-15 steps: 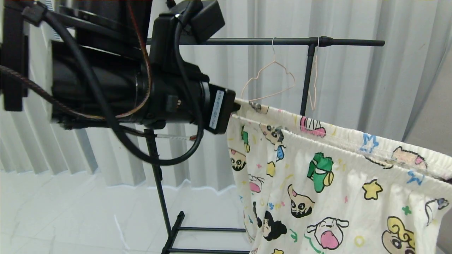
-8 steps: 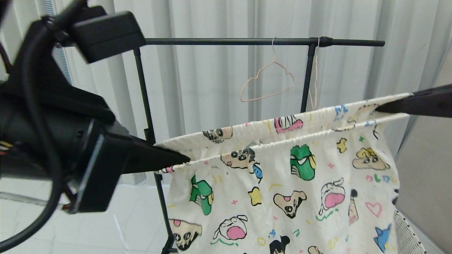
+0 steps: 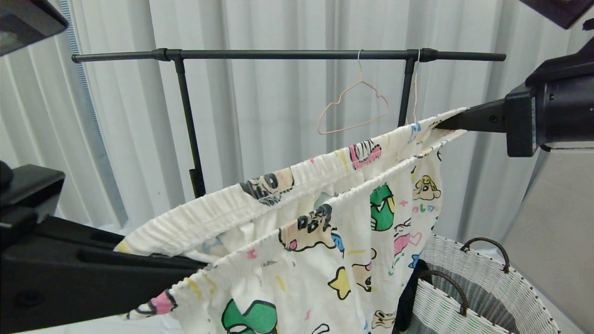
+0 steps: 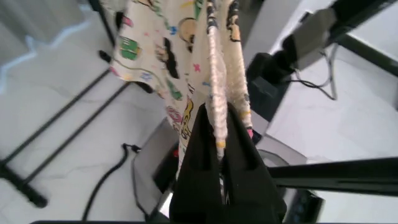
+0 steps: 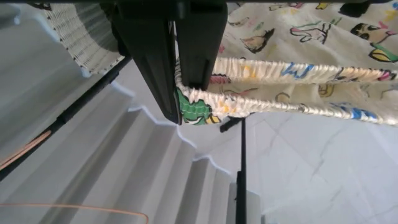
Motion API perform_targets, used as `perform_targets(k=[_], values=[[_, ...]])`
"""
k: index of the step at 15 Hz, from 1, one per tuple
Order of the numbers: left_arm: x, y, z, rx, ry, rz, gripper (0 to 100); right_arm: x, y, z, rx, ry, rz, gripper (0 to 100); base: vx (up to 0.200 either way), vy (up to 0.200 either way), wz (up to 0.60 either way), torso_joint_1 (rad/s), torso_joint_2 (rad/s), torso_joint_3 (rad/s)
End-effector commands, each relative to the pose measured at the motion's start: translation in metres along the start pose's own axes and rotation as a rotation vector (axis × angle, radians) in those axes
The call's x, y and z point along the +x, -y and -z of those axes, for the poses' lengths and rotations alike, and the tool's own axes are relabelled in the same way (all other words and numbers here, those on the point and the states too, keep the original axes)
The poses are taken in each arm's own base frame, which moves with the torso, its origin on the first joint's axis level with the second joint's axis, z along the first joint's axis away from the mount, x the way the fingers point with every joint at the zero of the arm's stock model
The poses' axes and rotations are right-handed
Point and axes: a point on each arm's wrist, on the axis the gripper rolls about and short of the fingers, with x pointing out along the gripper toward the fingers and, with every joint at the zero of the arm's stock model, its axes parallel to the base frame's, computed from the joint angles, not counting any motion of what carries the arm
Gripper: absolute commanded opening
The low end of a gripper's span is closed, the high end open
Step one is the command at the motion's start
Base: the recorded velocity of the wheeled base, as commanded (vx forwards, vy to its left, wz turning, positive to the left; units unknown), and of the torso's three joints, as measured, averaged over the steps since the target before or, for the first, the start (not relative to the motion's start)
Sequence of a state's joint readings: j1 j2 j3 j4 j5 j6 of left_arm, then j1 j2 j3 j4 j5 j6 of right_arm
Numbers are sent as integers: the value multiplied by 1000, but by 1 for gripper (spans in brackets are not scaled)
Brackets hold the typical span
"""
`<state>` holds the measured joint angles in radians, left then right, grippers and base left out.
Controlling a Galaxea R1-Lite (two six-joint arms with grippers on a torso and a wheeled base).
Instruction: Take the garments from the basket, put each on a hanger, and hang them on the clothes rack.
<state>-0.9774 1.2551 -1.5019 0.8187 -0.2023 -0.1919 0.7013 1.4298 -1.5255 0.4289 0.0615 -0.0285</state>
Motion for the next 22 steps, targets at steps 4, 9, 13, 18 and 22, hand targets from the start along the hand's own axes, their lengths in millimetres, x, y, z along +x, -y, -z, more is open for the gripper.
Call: perform_targets(k=[4,9,13,18,22], values=[[37,-36,-19,77,-10,-409,0,-32,4,14,15,-123,82,0,0,0,0,0,0,0],[75,-54,-41,73,65,-632,0,-48,-1,24,13,-190,74,0,0,0,0,0,0,0],[72,-51,-45,73,91,-625,0,-45,0,28,12,-211,114,100,0,0,0,0,0,0],[79,-54,-46,72,85,-629,0,-53,-10,38,-13,-221,56,100,0,0,0,0,0,0],[89,-57,-46,72,63,-637,0,-60,-19,51,-20,-165,-83,100,0,0,0,0,0,0]])
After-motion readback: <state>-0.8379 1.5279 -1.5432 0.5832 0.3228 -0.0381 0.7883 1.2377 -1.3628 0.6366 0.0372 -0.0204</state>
